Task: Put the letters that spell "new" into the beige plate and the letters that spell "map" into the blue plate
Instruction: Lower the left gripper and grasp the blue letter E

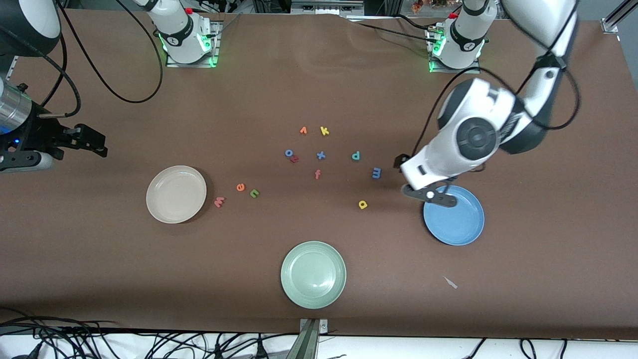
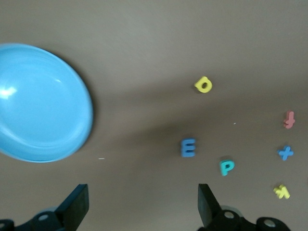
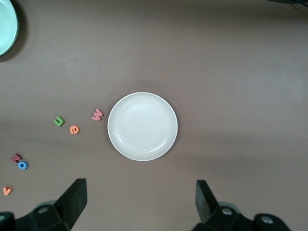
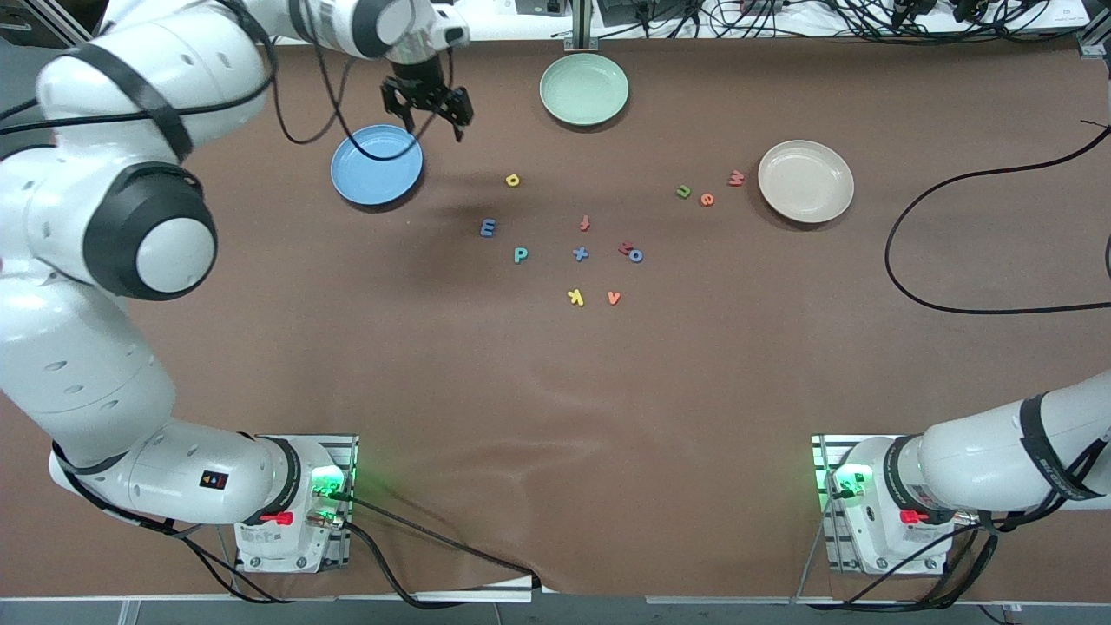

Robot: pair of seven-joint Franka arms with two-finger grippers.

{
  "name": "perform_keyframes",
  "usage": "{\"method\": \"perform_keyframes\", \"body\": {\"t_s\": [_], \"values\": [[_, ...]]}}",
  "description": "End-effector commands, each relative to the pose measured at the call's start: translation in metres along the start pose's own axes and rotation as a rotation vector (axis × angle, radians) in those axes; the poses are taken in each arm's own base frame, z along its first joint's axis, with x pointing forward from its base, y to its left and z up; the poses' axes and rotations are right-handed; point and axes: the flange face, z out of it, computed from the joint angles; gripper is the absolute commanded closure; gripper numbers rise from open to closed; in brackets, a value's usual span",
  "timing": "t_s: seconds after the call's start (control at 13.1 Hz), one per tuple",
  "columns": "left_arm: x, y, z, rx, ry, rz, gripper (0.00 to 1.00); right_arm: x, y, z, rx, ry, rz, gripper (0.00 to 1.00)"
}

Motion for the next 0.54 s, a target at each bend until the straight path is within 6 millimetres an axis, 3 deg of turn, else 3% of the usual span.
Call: {"method": "perform_keyframes", "body": {"t_s": [0.0,0.23,0.46], "values": [[0.006,0.035,0.039,-0.011,-0.017,-0.068,0.00,-0.002,0.000,-0.005,0.006,0.007,0.004,0.00],[0.012,0.055,0.118,-0.020,-0.036,-0.069,0.00,-0.003,0.000,-0.006,0.006,0.009,0.004,0.00],[-0.005,0.053,0.155,-0.016,-0.033,-0.065,0.00,-0.002,-0.001,-0.005,0.007,0.007,0.004,0.00]]}}
